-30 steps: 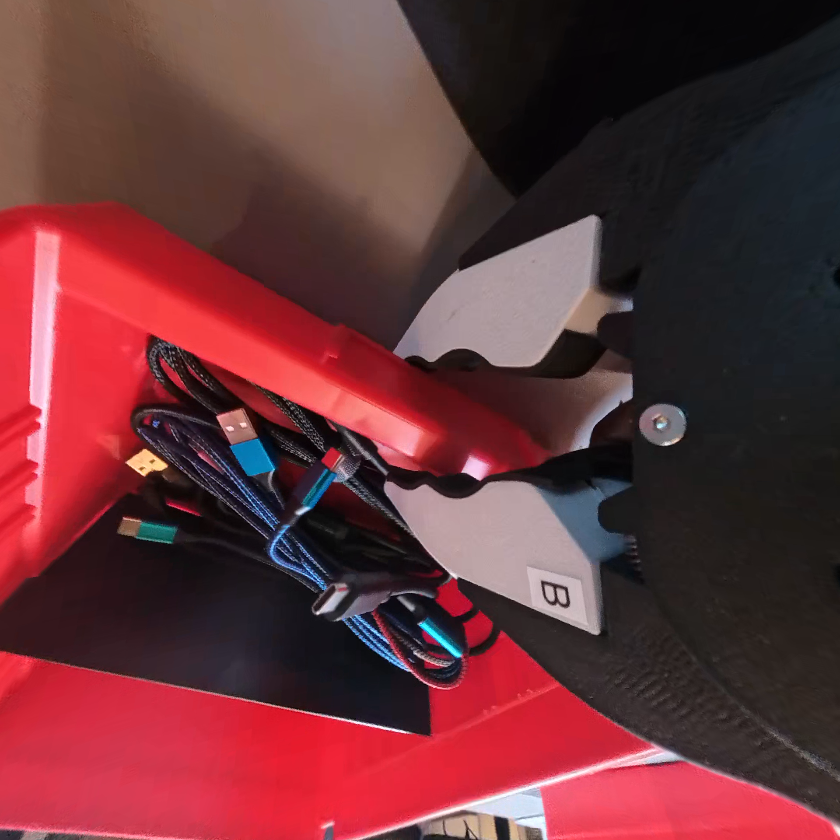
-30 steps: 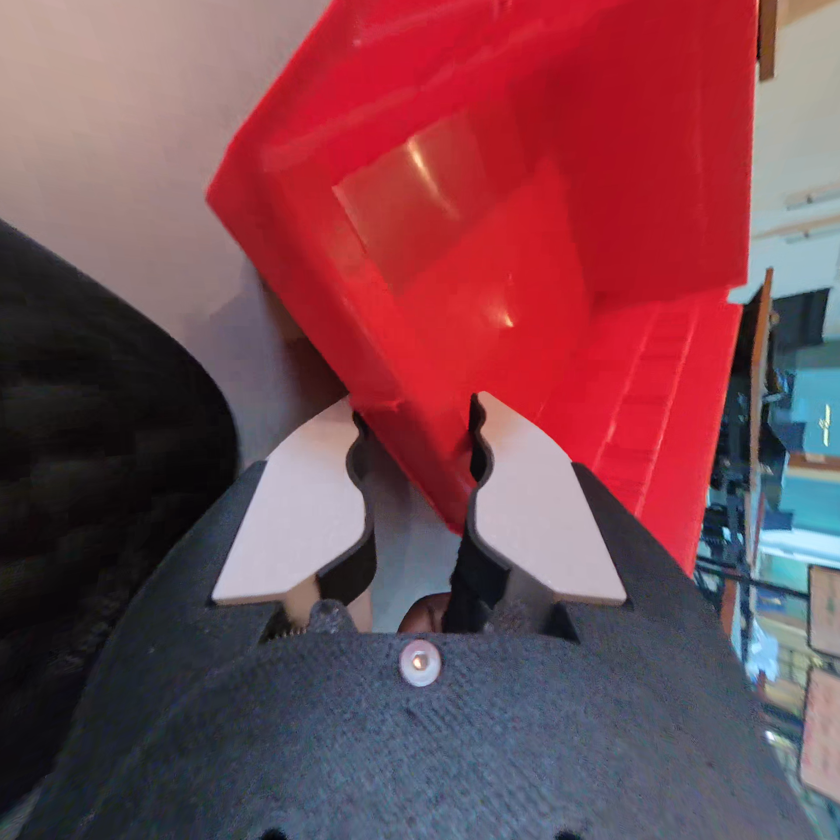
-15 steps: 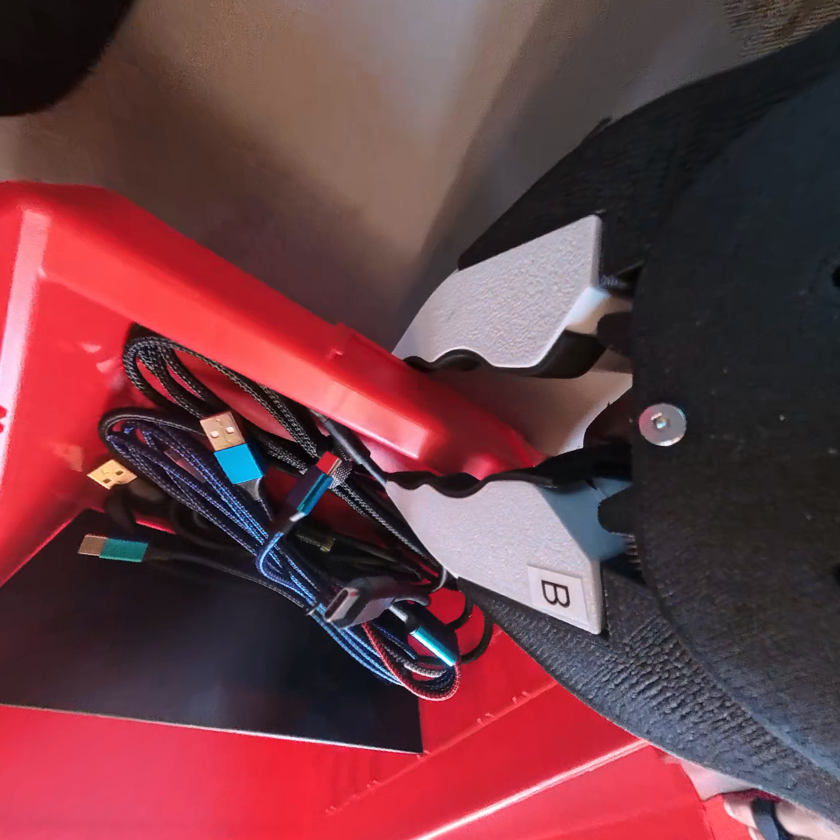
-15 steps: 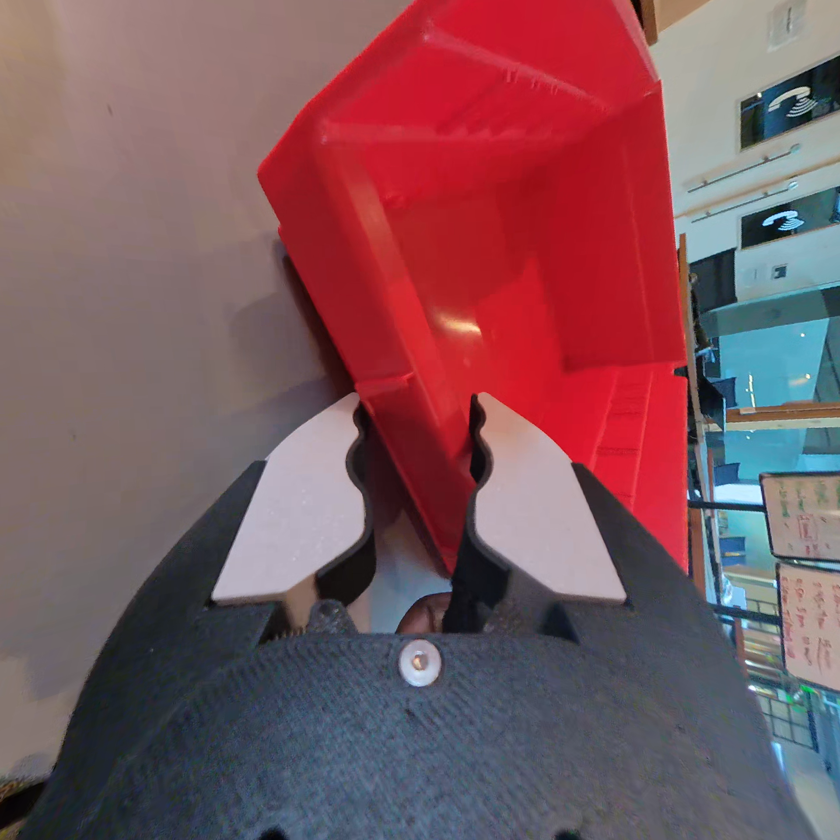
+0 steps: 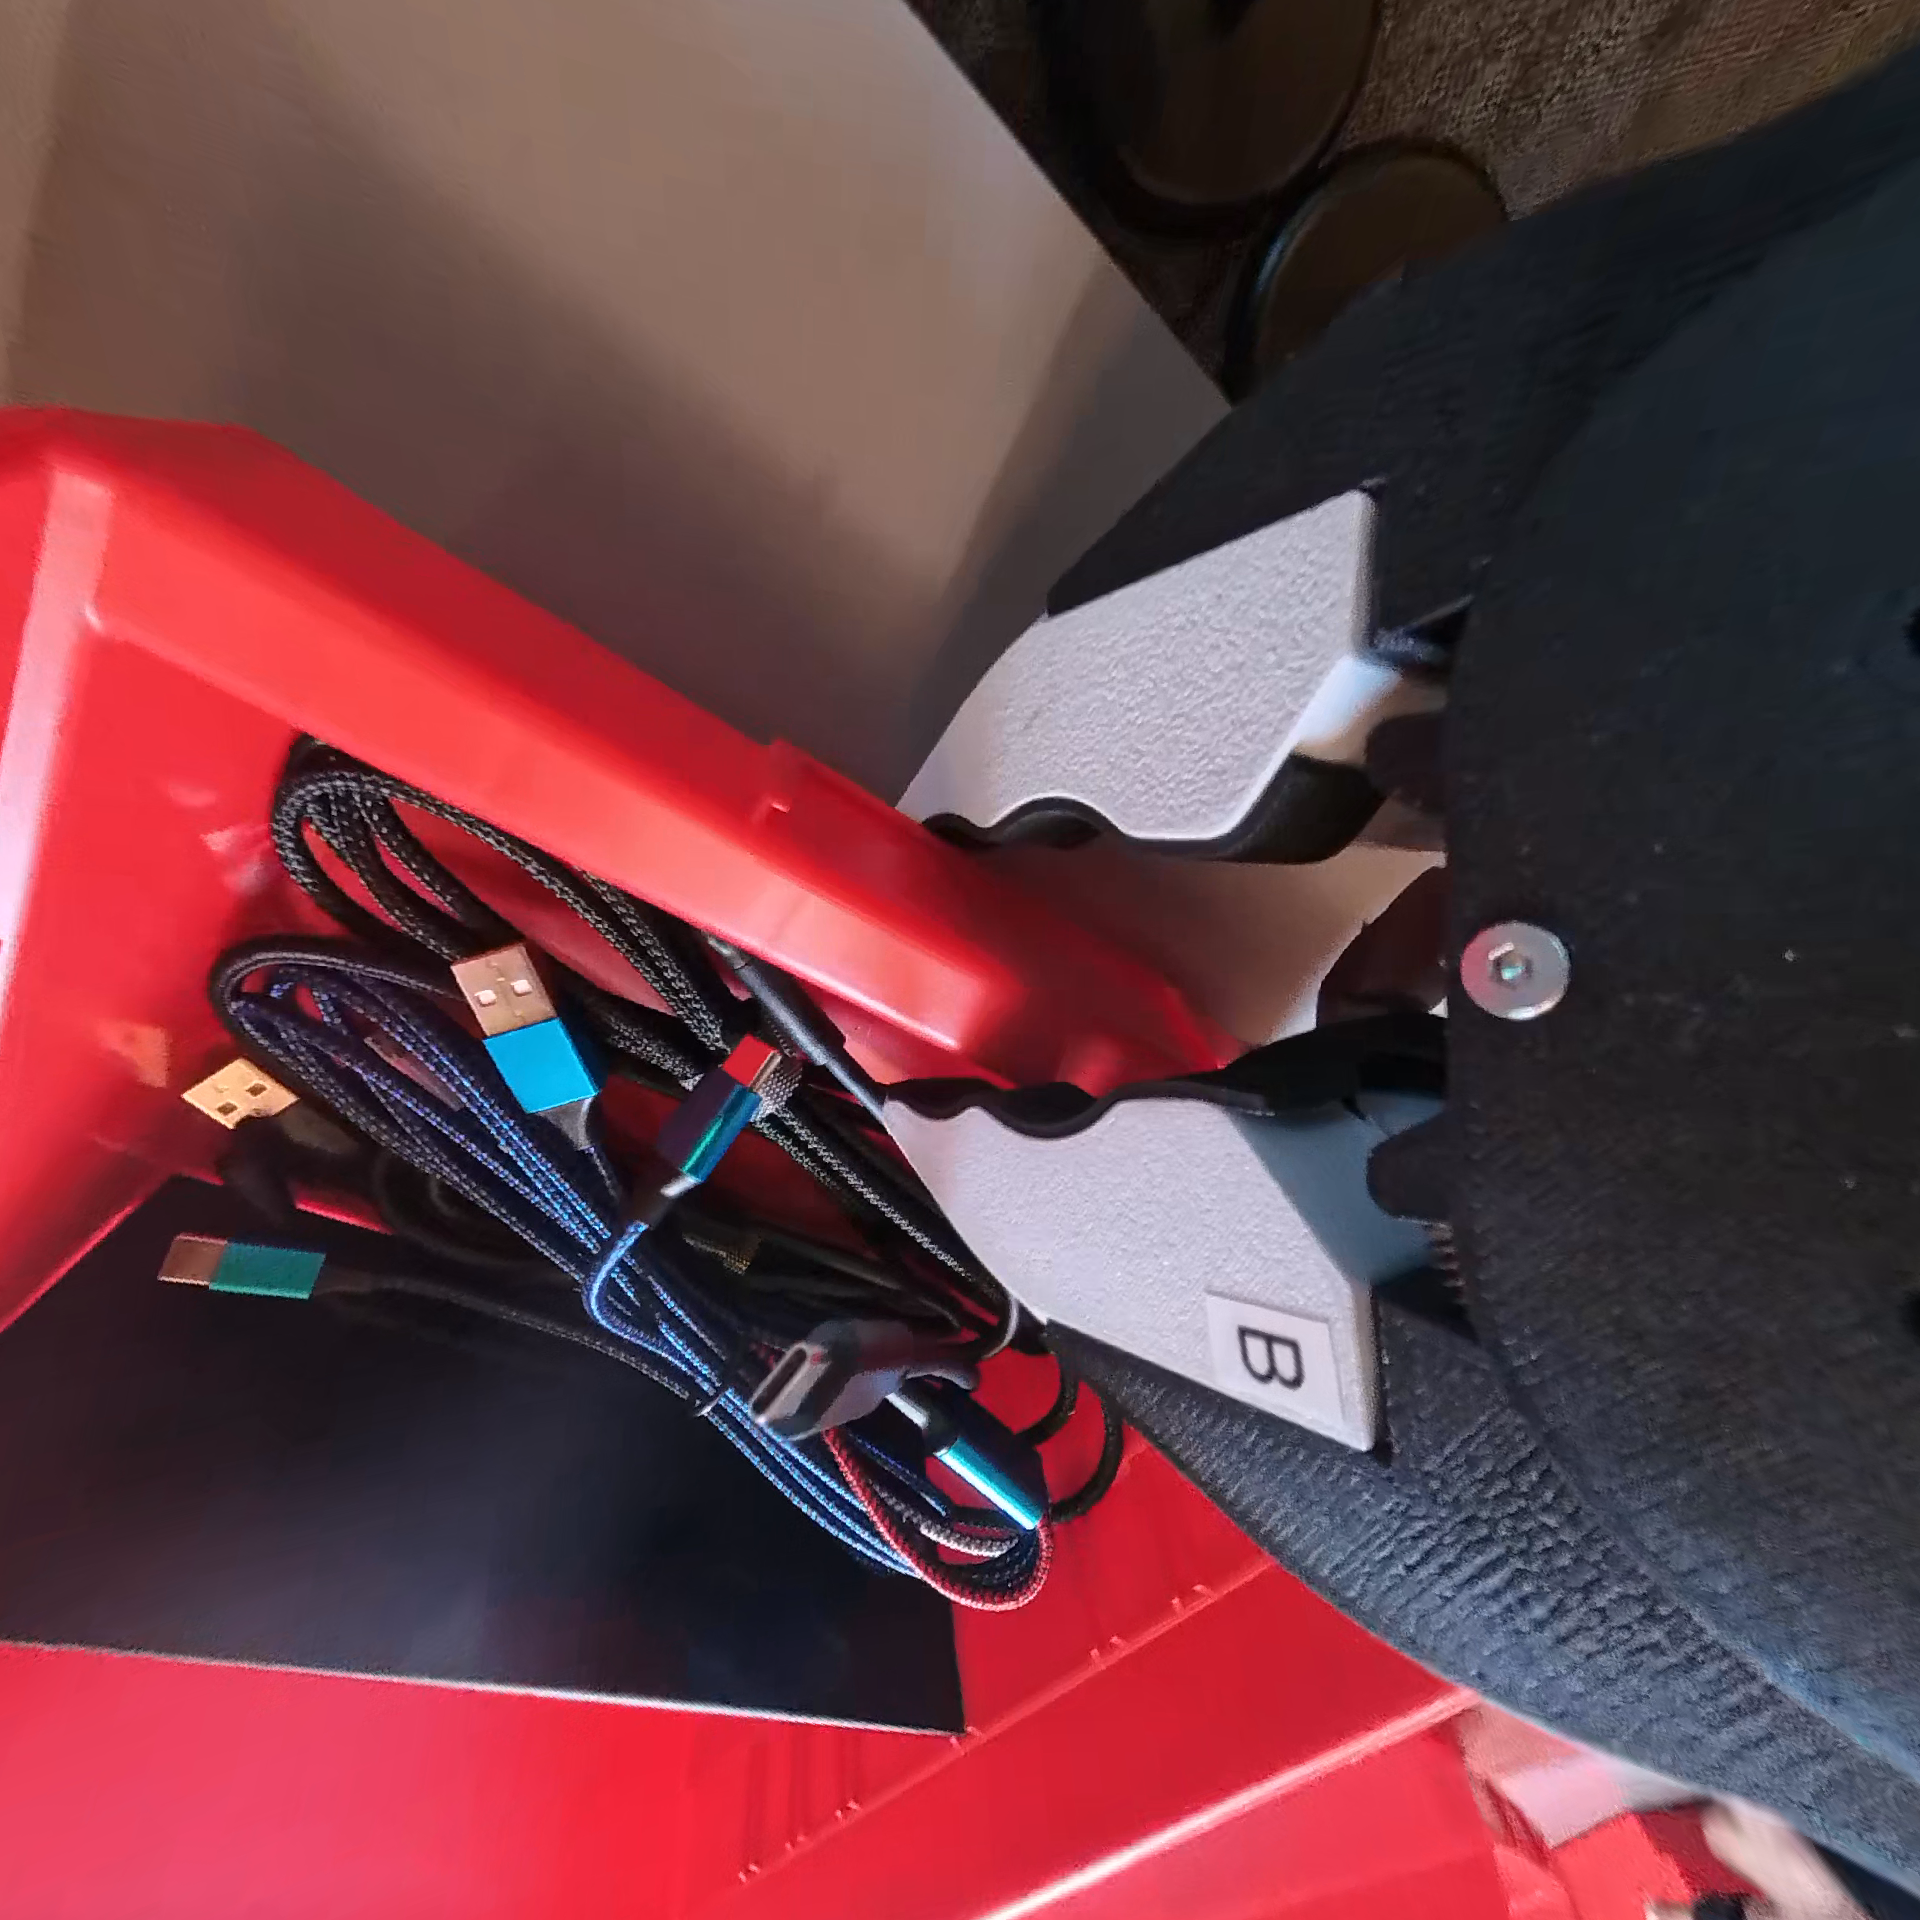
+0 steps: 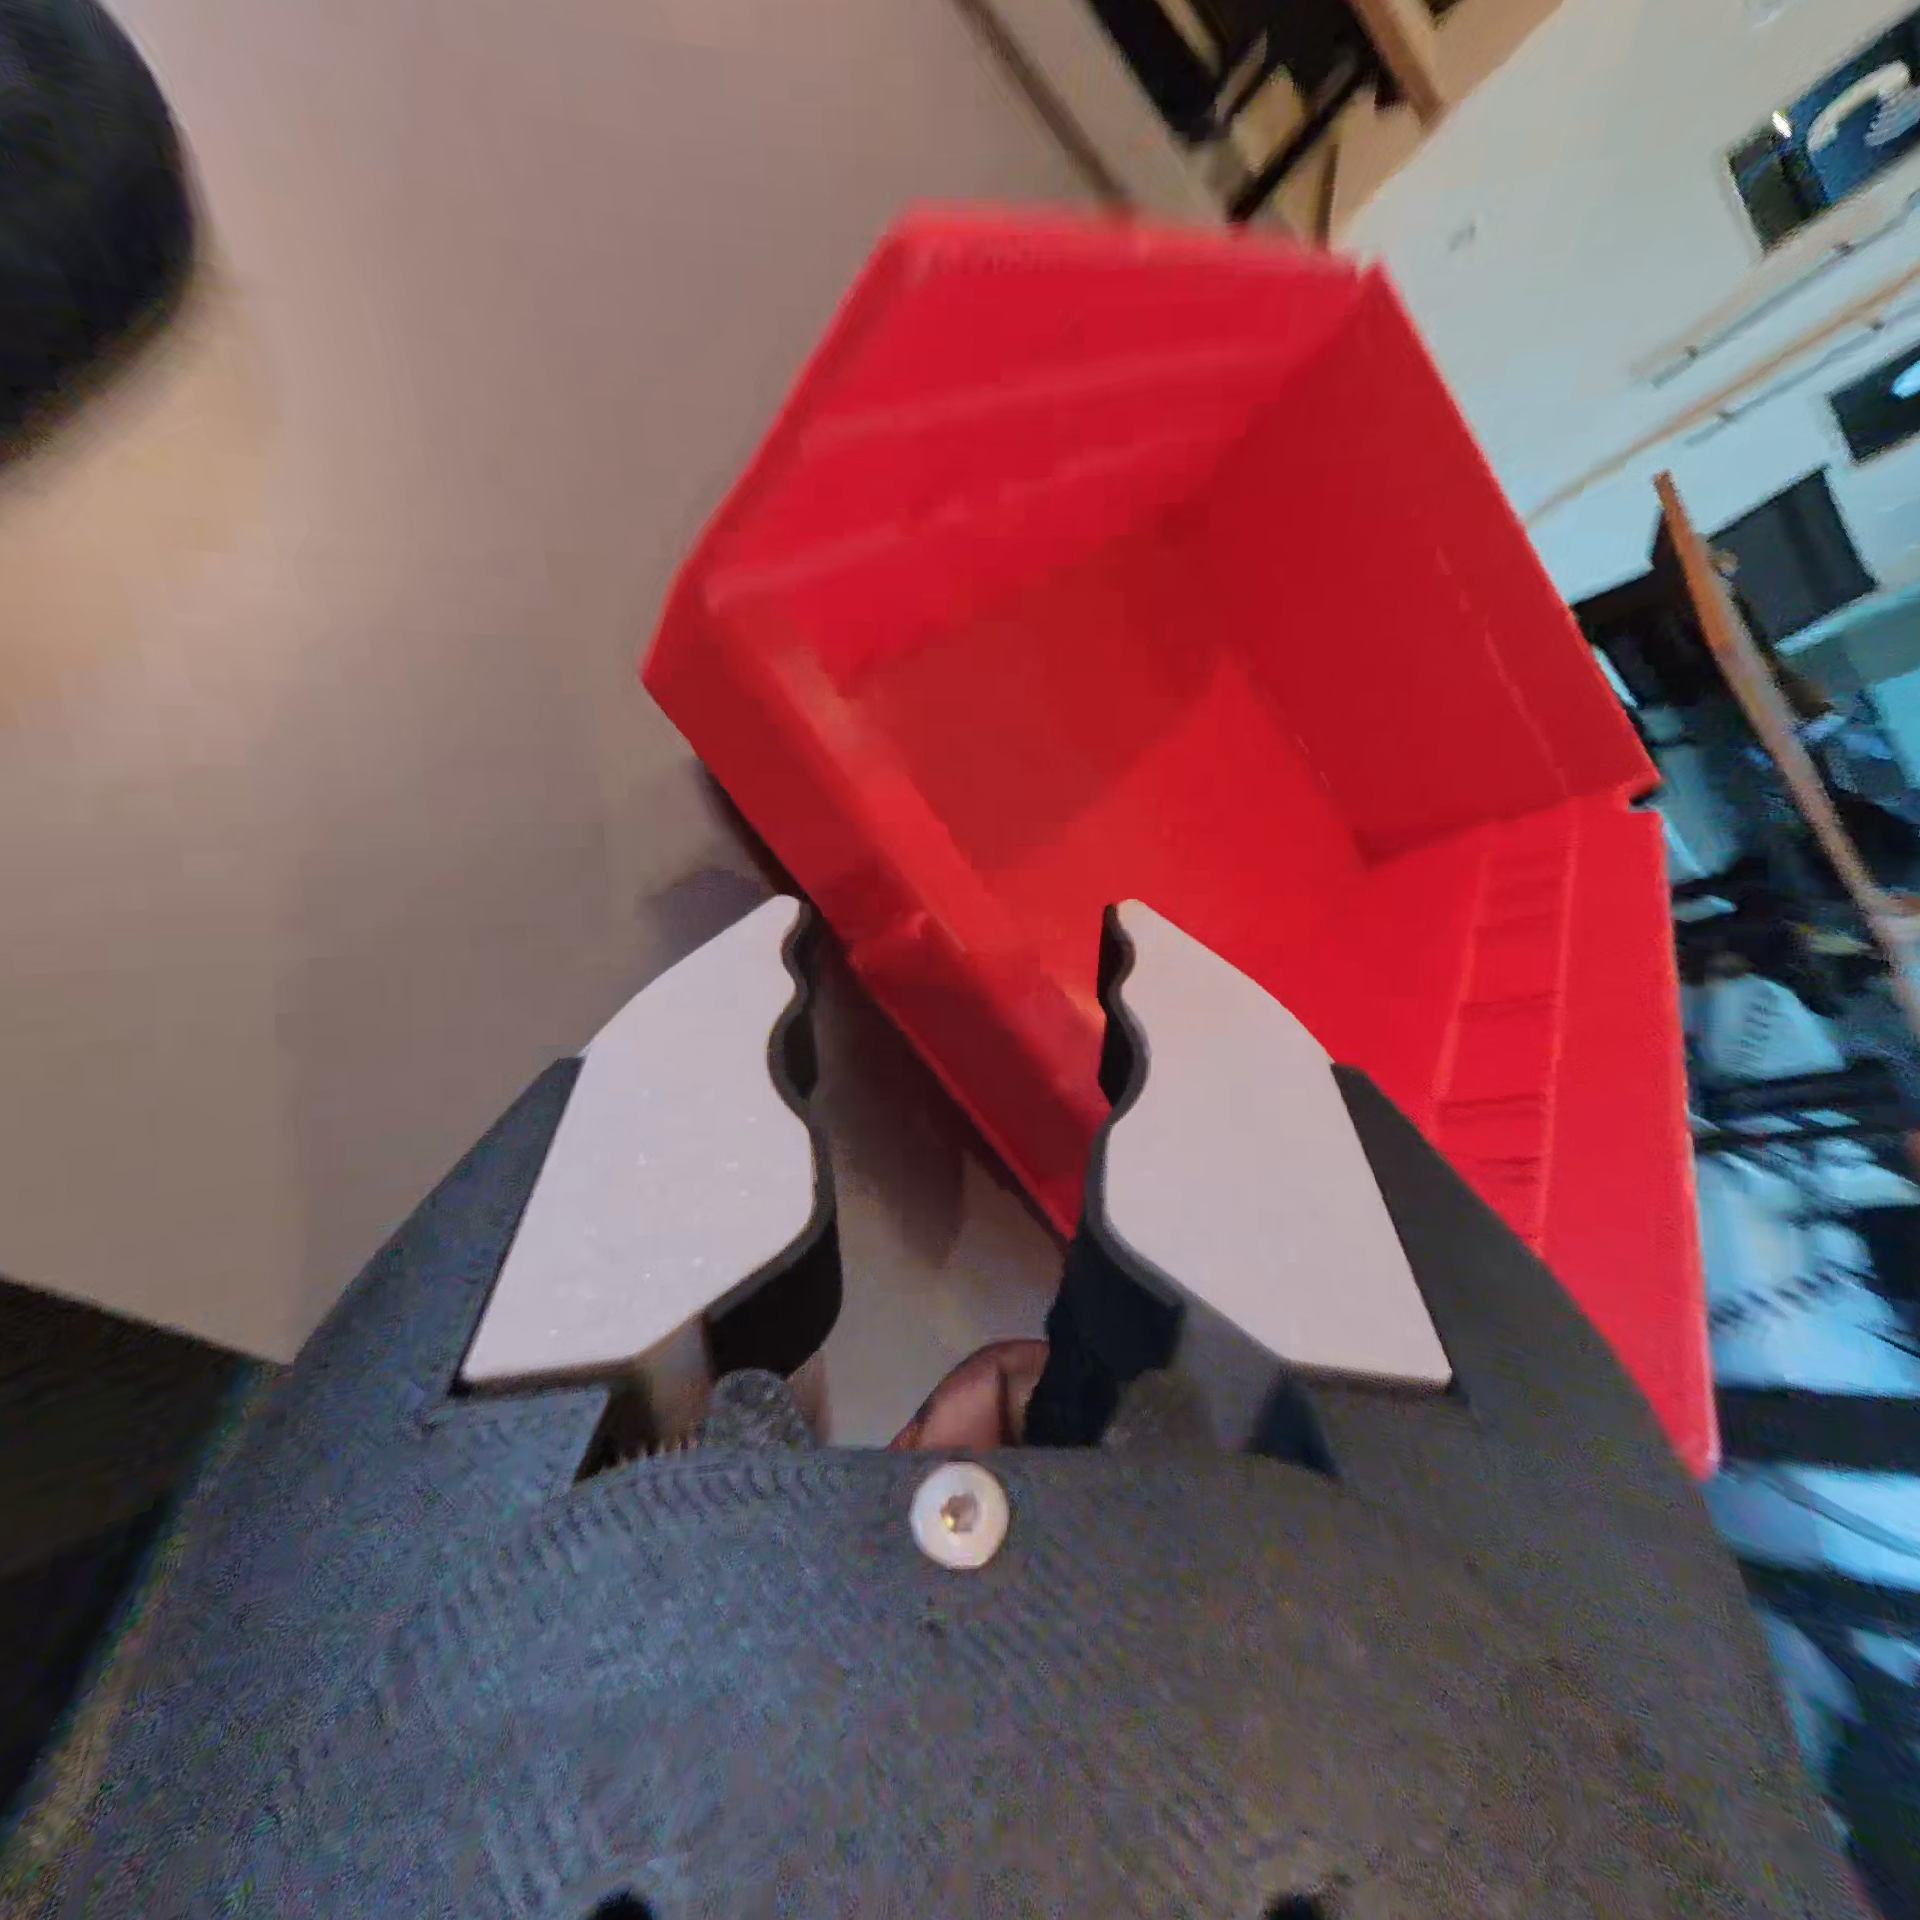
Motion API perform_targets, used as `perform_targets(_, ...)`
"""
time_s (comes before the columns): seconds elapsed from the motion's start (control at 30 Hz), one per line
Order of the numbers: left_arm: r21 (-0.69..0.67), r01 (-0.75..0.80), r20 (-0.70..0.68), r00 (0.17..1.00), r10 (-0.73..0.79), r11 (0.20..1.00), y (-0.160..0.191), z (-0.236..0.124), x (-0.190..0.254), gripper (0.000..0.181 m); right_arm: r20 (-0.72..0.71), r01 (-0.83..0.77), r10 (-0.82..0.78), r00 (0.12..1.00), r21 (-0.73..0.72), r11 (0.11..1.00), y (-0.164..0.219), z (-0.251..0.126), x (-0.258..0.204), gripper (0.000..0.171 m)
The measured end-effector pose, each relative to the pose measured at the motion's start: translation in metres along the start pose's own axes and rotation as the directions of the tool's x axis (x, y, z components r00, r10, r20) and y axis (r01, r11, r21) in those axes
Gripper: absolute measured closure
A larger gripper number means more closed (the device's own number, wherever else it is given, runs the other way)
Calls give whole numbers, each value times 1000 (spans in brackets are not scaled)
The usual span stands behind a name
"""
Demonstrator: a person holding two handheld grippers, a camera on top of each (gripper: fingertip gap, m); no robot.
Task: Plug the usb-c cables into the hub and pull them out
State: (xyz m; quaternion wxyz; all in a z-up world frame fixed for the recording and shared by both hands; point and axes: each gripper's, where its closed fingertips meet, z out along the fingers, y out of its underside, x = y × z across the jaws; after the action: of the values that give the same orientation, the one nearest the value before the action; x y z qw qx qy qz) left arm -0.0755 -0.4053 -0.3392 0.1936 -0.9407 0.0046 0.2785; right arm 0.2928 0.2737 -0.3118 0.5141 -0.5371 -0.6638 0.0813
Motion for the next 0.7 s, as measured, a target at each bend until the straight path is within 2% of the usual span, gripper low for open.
perform_targets(0.07,21,68,-30,997,-67,997,-2,-3,6,133,93,-128,114,989,161,979,-28,-18,-2,115)
perform_targets(0.13,103,191,-84,980,-183,976,-13,-10,11,127,181,-286,232,956,382,879,-66,-42,7,104)
perform_targets(0.17,173,252,-109,966,-236,952,-23,-17,12,124,217,-355,283,934,499,790,-84,-56,16,97)
perform_targets(0.23,323,355,-157,934,-320,878,-45,-39,8,118,290,-472,389,874,694,543,-114,-87,40,78)
perform_targets(0.33,524,482,-204,871,-447,702,-79,-75,-11,108,364,-496,452,814,841,217,-140,-125,66,45)
perform_targets(0.37,558,515,-203,845,-495,651,-86,-83,-21,105,376,-480,438,816,864,153,-148,-134,66,39)
perform_targets(0.43,572,551,-222,817,-532,608,-98,-92,-31,97,405,-473,404,820,877,82,-165,-142,61,27)
perform_targets(0.57,478,636,-199,750,-631,605,-105,-83,-61,96,511,-540,297,806,841,20,-203,-136,32,25)
perform_targets(0.7,363,697,-132,696,-706,619,-107,-65,-108,100,660,-656,171,731,750,-89,-244,-123,-10,25)
